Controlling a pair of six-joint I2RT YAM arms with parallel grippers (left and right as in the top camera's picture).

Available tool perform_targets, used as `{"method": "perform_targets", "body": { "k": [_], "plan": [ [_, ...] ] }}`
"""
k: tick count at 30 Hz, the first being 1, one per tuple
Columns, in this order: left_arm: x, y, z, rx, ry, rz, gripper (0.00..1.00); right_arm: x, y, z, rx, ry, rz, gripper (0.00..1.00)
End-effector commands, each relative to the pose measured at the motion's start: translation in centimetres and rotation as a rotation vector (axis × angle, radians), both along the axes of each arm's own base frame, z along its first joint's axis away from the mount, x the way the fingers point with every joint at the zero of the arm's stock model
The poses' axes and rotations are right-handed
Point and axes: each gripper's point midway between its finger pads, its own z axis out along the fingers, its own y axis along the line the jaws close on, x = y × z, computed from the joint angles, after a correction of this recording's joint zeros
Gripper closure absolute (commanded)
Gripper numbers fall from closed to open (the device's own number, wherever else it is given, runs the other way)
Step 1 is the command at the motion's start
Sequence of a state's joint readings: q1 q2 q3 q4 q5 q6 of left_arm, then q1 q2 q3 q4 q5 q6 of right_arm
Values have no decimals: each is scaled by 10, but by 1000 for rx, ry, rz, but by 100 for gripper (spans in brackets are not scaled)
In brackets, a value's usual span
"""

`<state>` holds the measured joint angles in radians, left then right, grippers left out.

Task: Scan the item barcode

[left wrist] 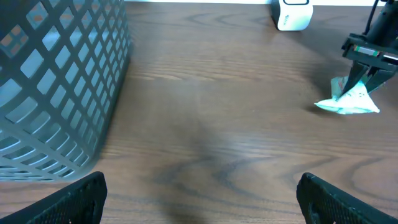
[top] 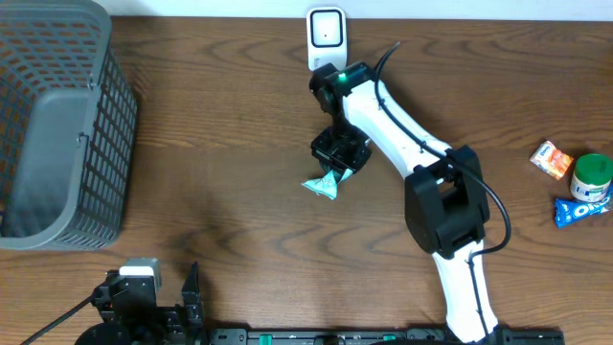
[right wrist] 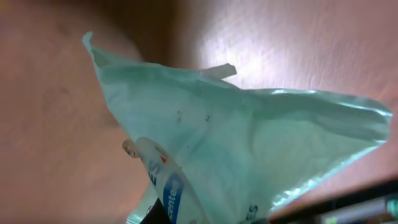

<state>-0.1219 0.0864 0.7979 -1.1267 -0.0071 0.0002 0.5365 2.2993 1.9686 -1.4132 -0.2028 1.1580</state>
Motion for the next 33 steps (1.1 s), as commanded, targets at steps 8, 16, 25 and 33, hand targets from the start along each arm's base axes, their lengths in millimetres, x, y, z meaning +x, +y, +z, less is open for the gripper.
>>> {"method": "perform_targets", "body": {
  "k": [8, 16, 25, 33],
  "plan": [
    [-1, 2, 1, 11, -7, 4, 2, 10, 8, -9, -223, -232, 188, 45],
    [-1, 2, 1, 11, -7, 4, 2, -7, -4, -7, -306, -173, 24, 43],
    [-1, 2, 1, 11, -7, 4, 2, -19, -10, -27, -332, -142, -26, 44],
    [-1, 2, 1, 11, -7, 4, 2, -8, -38, -64, -406, -220, -32, 80]
  ]
}}
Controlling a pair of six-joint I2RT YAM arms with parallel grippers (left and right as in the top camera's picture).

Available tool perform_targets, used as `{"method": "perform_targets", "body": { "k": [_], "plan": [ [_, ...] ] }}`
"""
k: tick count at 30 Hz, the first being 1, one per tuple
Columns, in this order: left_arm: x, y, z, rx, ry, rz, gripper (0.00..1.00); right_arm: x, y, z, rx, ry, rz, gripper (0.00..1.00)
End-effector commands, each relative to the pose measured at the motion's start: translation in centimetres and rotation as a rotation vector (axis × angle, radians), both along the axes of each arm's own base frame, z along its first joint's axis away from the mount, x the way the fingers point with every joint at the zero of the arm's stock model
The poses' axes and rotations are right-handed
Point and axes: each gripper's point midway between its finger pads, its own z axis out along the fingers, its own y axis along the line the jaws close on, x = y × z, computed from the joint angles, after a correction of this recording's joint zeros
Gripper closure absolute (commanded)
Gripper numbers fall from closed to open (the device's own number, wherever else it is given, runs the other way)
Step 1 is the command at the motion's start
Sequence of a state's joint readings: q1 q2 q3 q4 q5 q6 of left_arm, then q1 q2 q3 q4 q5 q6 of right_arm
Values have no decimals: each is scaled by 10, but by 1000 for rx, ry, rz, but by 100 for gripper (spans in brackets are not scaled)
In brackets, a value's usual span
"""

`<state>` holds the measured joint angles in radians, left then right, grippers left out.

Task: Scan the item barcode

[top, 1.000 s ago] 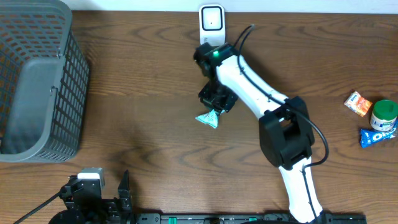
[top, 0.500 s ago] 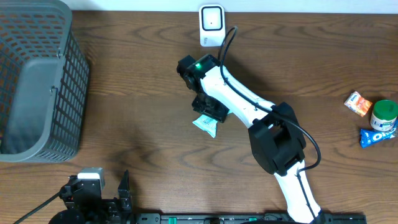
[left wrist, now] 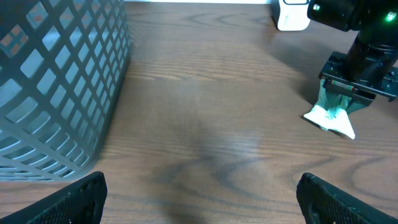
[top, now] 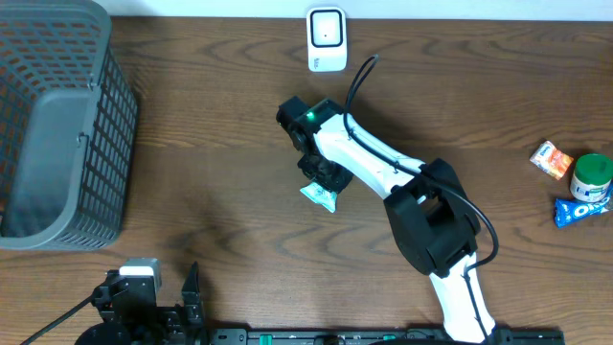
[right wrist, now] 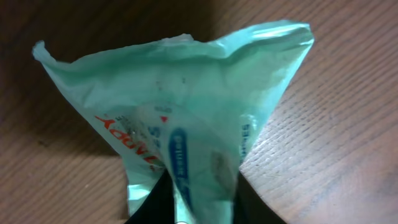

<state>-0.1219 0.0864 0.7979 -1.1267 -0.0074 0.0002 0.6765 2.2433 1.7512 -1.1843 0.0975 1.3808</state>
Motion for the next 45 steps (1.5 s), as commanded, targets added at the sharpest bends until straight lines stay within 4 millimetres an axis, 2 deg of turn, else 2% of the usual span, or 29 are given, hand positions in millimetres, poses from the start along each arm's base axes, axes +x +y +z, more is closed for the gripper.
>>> {"method": "perform_targets", "body": {
  "k": [1, 3, 8, 10, 11, 12, 17, 19, 20, 25, 26, 27, 31, 33, 35, 36, 37, 39, 41, 45],
  "plan": [
    [-1, 2, 1, 11, -7, 4, 2, 1, -46, -27, -195, 0, -13, 76],
    [-1, 2, 1, 11, -7, 4, 2, 5, -55, -24, -228, -9, 0, 65],
    [-1, 2, 1, 11, -7, 4, 2, 4, -64, -22, -236, 37, 54, 62],
    [-1, 2, 1, 11, -7, 4, 2, 3, -71, -19, -255, 54, 61, 59],
    [-1, 2, 1, 11, -7, 4, 2, 4, -73, -19, -254, 61, 80, 36],
    [-1, 2, 1, 11, -7, 4, 2, 5, -75, -19, -257, 63, 90, 28],
    [-1, 2, 1, 11, -7, 4, 2, 10, -85, -18, -263, 76, 116, 24],
    [-1, 2, 1, 11, -7, 4, 2, 13, -90, -19, -273, 67, 108, 10],
    [-1, 2, 1, 11, -7, 4, 2, 15, -91, -20, -274, 60, 107, 10],
    [-1, 2, 1, 11, -7, 4, 2, 12, -96, -36, -276, 48, 103, 59],
    [-1, 2, 1, 11, -7, 4, 2, 10, -97, -41, -278, 50, 104, 64],
    [-1, 2, 1, 11, -7, 4, 2, 5, -101, -50, -283, 55, 104, 65],
    [-1, 2, 1, 11, -7, 4, 2, 5, -105, -50, -284, 61, 94, 53],
    [-1, 2, 1, 11, -7, 4, 2, 6, -106, -39, -289, 79, 92, 37],
    [-1, 2, 1, 11, -7, 4, 2, 10, -104, -25, -287, 82, 108, 28],
    [-1, 2, 1, 11, -7, 4, 2, 13, -102, -17, -283, 78, 114, 27],
    [-1, 2, 1, 11, -7, 4, 2, 19, -99, 2, -272, 58, 119, 25],
    [-1, 2, 1, 11, -7, 4, 2, 25, -95, 20, -253, 25, 123, 15],
    [-1, 2, 1, 11, -7, 4, 2, 32, -91, 38, -228, -21, 128, 14],
    [-1, 2, 1, 11, -7, 4, 3, 34, -95, 53, -214, -49, 112, 9]
  ]
}}
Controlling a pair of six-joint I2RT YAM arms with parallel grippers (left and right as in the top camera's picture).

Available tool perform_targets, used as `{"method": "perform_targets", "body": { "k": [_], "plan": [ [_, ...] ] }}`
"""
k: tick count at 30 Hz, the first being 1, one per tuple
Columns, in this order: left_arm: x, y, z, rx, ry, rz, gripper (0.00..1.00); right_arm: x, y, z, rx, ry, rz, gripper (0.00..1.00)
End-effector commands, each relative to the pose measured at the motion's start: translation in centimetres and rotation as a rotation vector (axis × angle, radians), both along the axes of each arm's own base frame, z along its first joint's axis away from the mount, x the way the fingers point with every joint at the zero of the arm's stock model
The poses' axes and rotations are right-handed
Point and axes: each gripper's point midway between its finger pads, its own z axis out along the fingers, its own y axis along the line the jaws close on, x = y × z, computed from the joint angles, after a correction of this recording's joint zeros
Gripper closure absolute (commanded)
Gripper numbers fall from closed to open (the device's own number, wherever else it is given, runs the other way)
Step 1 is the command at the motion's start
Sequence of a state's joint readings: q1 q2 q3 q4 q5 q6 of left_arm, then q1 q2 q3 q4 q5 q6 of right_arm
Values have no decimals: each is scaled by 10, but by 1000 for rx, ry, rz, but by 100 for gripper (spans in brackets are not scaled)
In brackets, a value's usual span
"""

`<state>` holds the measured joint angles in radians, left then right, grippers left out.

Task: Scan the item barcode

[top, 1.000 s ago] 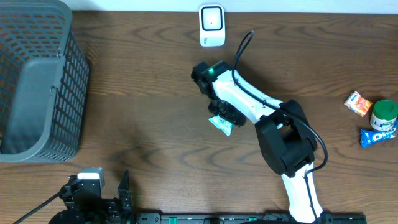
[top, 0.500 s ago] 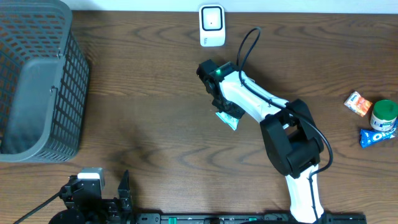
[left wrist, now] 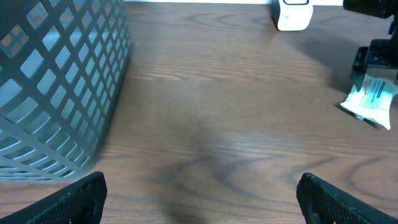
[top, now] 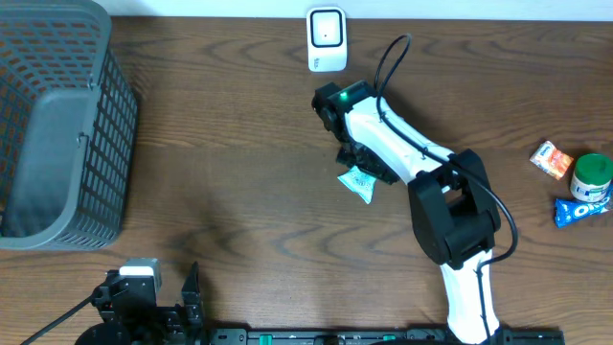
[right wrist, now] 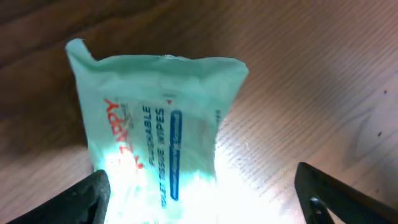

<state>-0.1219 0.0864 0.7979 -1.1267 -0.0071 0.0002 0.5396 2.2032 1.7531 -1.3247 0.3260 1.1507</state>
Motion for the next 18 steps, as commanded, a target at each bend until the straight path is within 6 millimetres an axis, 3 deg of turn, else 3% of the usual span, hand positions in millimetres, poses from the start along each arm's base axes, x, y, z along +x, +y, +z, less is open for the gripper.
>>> {"method": "perform_targets", "body": {
  "k": [1, 9, 12, 13, 16, 17, 18],
  "plan": [
    [-1, 2, 1, 11, -7, 4, 2, 8, -4, 25, 26, -55, -8, 9],
    [-1, 2, 1, 11, -7, 4, 2, 7, -13, -3, 31, -57, -31, 7],
    [-1, 2, 1, 11, -7, 4, 2, 7, -10, -22, 58, -71, -26, 16],
    [-1, 2, 1, 11, -7, 4, 2, 8, -10, -28, 63, -79, -26, 23],
    [-1, 2, 1, 11, -7, 4, 2, 10, -11, -43, 74, -108, -29, 66],
    [-1, 2, 1, 11, -7, 4, 2, 12, -13, -45, 68, -122, -29, 96],
    [-1, 2, 1, 11, -7, 4, 2, 13, -14, -45, 59, -127, -27, 99]
  ]
}}
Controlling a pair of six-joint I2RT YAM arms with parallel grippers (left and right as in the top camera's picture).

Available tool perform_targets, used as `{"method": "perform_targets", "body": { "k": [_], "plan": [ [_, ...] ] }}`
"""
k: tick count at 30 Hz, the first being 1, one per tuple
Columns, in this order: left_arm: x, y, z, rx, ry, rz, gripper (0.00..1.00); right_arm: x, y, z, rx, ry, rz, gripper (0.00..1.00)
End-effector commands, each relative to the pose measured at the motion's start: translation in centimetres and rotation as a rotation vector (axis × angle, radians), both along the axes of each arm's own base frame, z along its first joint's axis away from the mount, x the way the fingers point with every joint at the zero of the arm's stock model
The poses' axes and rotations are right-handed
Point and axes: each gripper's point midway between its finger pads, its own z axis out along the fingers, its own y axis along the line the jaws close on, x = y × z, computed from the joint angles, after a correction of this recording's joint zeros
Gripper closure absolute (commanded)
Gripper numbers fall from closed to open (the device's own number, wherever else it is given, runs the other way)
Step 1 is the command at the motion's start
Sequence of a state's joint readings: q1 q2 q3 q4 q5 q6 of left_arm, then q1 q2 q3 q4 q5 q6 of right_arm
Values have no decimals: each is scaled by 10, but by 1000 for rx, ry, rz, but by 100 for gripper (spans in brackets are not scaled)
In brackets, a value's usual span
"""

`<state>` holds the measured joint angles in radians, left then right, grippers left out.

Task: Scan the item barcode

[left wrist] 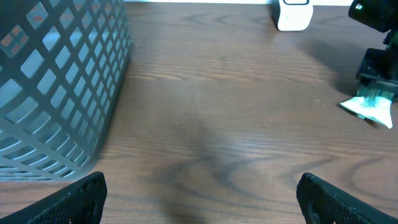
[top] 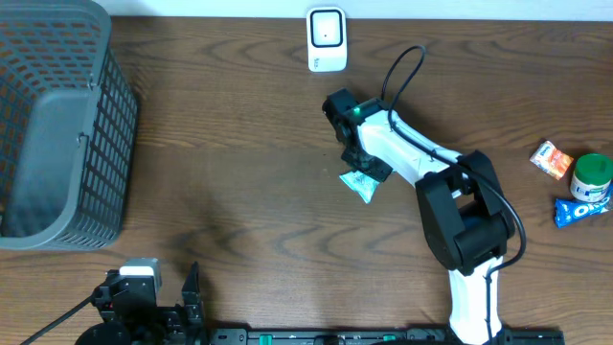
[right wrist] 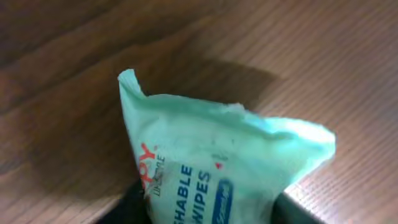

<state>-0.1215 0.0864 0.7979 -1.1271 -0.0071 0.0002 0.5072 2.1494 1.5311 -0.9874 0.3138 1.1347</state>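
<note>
A mint-green wipes packet (right wrist: 211,155) with red and blue print lies at mid-table (top: 360,184), below the white scanner (top: 326,38). My right gripper (right wrist: 211,208) sits low over it, dark fingers pressed against both sides of its near end, shut on it. In the left wrist view the packet (left wrist: 370,107) rests on the wood under the right arm's black head. No barcode shows on the visible face. My left gripper (left wrist: 199,202) is open and empty near the table's front left edge, far from the packet.
A large grey mesh basket (top: 57,125) stands at the left. At the far right lie an orange packet (top: 553,159), a green-lidded jar (top: 591,175) and a blue snack packet (top: 581,209). The right arm's cable (top: 402,62) loops up toward the scanner.
My right gripper was open wide above the packet lying flat. Now its fingers have closed in on the packet's near end. The packet has hardly shifted; the left arm has not moved.
My right gripper held the packet just below the scanner, then held it further left, lower over the table. Then the packet lay flat, printed face up, further right, with the gripper open above it. Now the gripper is shut on it again.
</note>
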Motion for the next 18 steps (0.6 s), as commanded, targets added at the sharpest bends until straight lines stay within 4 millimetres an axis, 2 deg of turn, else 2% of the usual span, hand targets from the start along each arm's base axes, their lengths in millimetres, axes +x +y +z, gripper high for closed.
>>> {"method": "perform_targets", "body": {
  "k": [1, 5, 7, 8, 9, 10, 11, 13, 17, 18],
  "plan": [
    [-1, 2, 1, 11, -7, 4, 2, -4, -14, -6, -44, 5, -10, 99],
    [-1, 2, 1, 11, -7, 4, 2, -10, -18, 3, -52, 49, -18, 99],
    [-1, 2, 2, 11, -8, 4, 2, -17, -11, 17, 17, 135, -3, 99],
    [-1, 2, 2, 11, -8, 4, 2, -20, -4, 26, 79, 188, 31, 99],
    [-1, 2, 1, 11, -7, 4, 2, -26, 12, 41, 215, 275, 95, 99],
    [-1, 2, 1, 11, -7, 4, 2, -31, 19, 47, 285, 314, 117, 99],
    [-1, 2, 1, 11, -7, 4, 2, -41, 31, 62, 421, 391, 145, 99],
    [-1, 2, 2, 11, -8, 4, 2, -55, 35, 78, 536, 475, 119, 99],
    [-1, 2, 1, 11, -7, 4, 2, -91, 20, 103, 631, 677, 9, 99],
    [-1, 2, 1, 11, -7, 4, 2, -94, 34, 110, 770, 690, 91, 99]
  ]
}}
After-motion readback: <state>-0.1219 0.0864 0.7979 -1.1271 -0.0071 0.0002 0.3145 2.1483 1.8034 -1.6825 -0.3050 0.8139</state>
